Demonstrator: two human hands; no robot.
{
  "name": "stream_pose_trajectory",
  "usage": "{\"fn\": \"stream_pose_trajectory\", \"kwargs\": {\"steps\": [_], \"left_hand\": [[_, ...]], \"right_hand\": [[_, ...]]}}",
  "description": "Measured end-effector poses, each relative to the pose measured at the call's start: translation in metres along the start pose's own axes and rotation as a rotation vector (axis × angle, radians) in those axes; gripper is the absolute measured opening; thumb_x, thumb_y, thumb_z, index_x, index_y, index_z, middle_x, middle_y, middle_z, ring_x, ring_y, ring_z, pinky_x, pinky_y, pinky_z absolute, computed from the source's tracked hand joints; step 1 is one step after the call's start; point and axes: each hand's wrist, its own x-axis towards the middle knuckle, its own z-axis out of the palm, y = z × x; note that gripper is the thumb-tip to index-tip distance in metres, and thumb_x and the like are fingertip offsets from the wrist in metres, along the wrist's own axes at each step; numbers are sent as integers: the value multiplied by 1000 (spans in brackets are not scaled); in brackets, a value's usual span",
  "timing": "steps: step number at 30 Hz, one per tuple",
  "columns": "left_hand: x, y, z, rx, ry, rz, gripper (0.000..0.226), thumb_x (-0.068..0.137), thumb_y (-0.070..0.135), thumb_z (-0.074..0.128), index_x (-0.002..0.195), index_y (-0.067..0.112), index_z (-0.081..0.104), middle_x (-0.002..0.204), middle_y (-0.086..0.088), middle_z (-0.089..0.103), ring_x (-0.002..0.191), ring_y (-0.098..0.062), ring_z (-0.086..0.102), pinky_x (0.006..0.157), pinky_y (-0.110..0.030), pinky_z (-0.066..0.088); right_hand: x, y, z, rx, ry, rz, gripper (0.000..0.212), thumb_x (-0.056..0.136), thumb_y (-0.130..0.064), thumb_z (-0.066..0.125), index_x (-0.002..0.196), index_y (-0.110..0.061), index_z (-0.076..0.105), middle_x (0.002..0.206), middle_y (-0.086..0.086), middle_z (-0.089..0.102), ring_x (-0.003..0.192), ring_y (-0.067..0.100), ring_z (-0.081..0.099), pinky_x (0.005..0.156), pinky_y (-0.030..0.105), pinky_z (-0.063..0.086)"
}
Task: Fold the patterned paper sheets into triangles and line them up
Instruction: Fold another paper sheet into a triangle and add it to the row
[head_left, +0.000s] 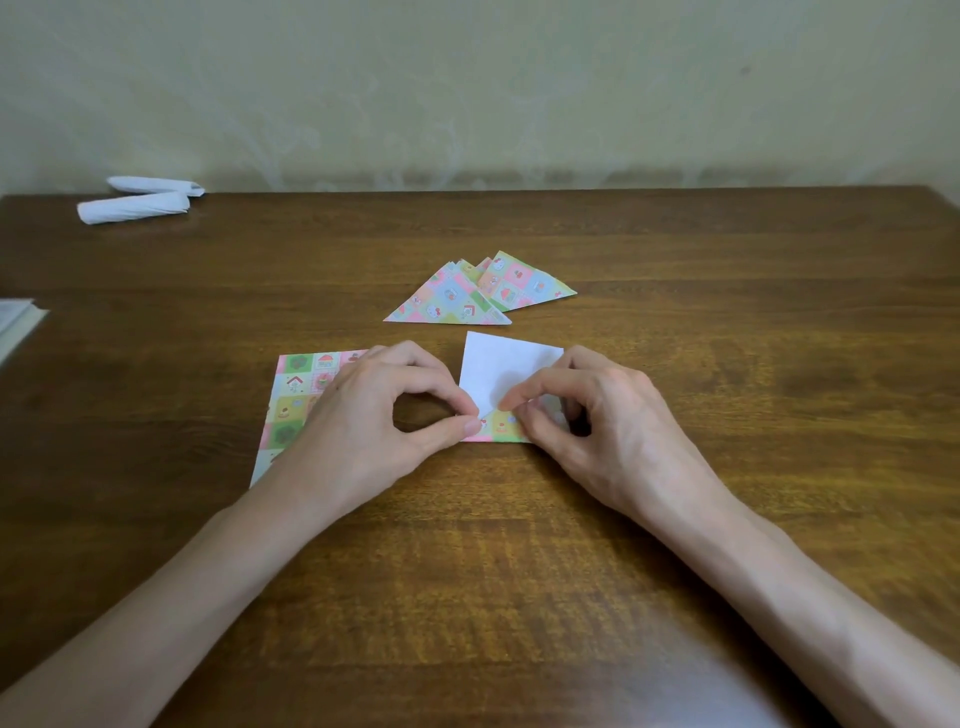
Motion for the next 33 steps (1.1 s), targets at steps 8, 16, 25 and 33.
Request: {"fn": "stream_pose_trajectory", "kwargs": {"steps": [8, 16, 25, 33], "left_hand": [[1, 1, 0, 22, -20, 11, 6, 79, 49, 77, 86, 48, 77, 104, 23, 64, 111, -2, 56, 100, -41, 43], [1, 1, 0, 23, -22, 9, 7, 80, 48, 77, 87, 48, 79, 105, 24, 63, 111, -2, 55, 100, -38, 42], [-1, 0, 1, 75, -1, 83, 11, 80, 49, 77, 90, 46, 79, 108, 20, 58, 112, -7, 52, 97, -35, 43], [1, 0, 1, 60, -28, 47, 10, 82, 49, 75, 91, 49, 78, 107, 25, 63, 114, -2, 51, 97, -34, 39]], "right_hand": [[-1, -1, -2, 12, 69, 64, 7, 84, -28, 78, 87, -34, 78, 72, -17, 54, 65, 1, 53, 66, 17, 38], [0, -2, -2, 20, 64, 81, 4, 85, -29, 78, 87, -33, 79, 72, -15, 54, 64, 3, 53, 66, 19, 37], [-2, -2, 0, -11, 79, 14, 10, 88, -27, 75, 91, -36, 77, 71, -17, 47, 61, 2, 50, 61, 20, 36], [-2, 0, 1, -16, 60, 20, 8, 91, -31, 73, 94, -35, 78, 74, -18, 48, 64, 1, 49, 65, 30, 39]]}}
